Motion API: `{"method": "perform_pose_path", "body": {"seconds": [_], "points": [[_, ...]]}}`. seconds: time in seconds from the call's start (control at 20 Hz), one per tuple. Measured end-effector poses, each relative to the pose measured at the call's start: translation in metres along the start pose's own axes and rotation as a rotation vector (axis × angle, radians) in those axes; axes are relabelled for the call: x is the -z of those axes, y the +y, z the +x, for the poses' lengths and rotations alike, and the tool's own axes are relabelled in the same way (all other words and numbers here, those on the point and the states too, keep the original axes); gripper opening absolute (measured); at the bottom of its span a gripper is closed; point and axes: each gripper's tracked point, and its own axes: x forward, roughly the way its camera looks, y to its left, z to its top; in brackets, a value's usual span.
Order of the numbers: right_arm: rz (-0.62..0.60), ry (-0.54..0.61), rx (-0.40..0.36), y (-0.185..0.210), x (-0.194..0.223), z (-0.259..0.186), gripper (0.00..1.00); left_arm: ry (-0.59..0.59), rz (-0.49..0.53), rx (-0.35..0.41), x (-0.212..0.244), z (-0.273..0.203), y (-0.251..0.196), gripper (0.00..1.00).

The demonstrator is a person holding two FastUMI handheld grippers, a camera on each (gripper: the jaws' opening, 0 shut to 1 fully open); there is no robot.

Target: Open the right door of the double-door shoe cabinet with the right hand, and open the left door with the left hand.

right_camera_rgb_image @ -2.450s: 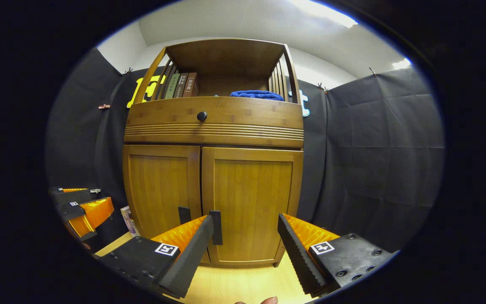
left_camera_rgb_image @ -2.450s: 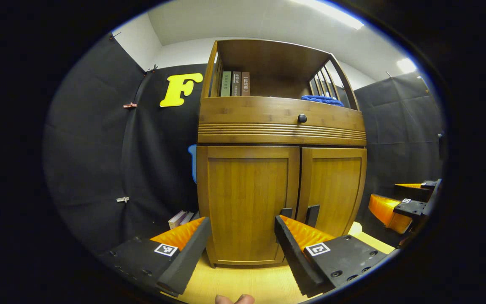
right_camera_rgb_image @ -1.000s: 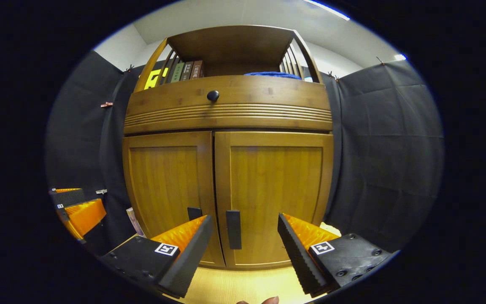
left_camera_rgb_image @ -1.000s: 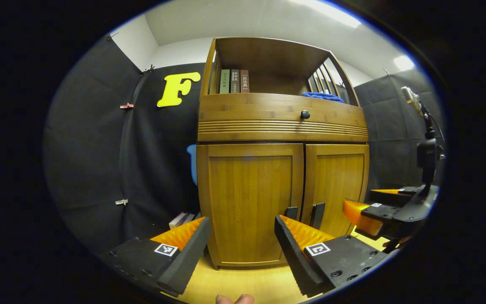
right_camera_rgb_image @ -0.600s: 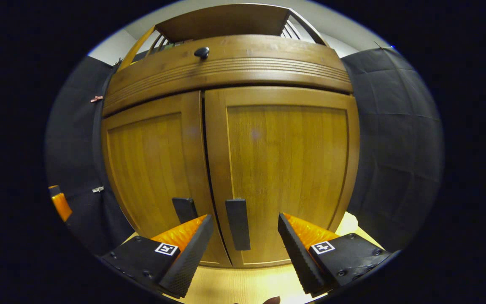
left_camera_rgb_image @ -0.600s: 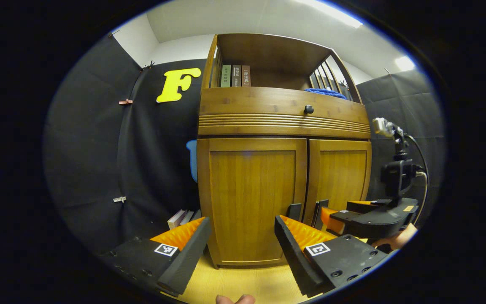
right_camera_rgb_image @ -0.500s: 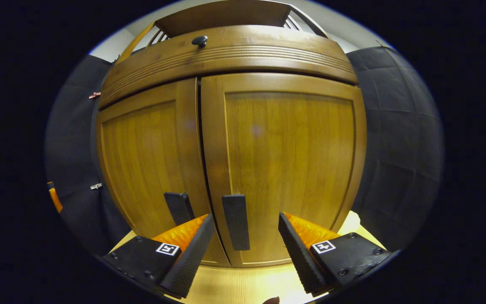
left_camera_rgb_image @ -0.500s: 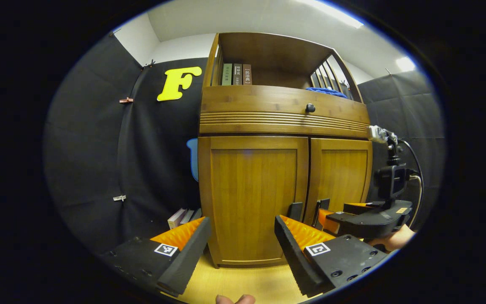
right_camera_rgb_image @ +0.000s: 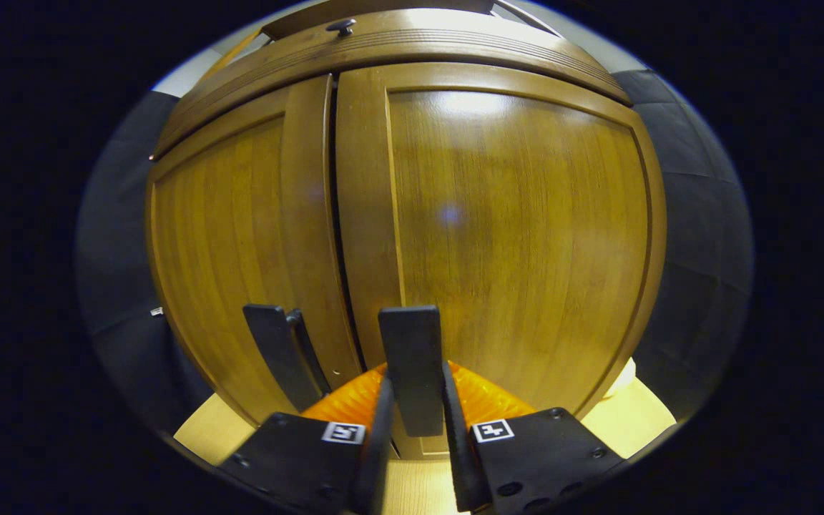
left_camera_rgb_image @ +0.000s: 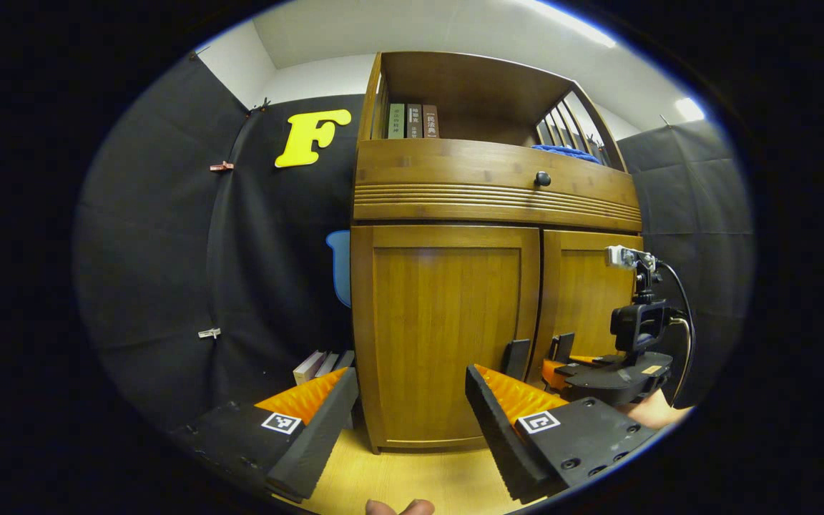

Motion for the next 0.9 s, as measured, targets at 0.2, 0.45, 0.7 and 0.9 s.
{"method": "perform_pose_path", "body": {"seconds": [0.2,0.45,0.7,0.9], "points": [[-0.012,-0.003,-0.003,-0.001,-0.001,-0.002,0.29,-0.004,-0.001,-0.016,-0.001,-0.001,0.002,0.94],[-0.011,-0.007,-0.031,-0.009,0.002,-0.033,0.29,0.008,-0.015,-0.039,-0.002,-0.004,0.003,0.94],[0.004,-0.005,-0.04,-0.025,0.006,-0.071,0.29,0.006,-0.019,-0.041,-0.01,-0.015,-0.001,0.94],[0.013,-0.011,-0.029,-0.04,0.008,-0.096,0.28,-0.006,-0.016,-0.037,-0.017,-0.018,-0.007,0.94]]}}
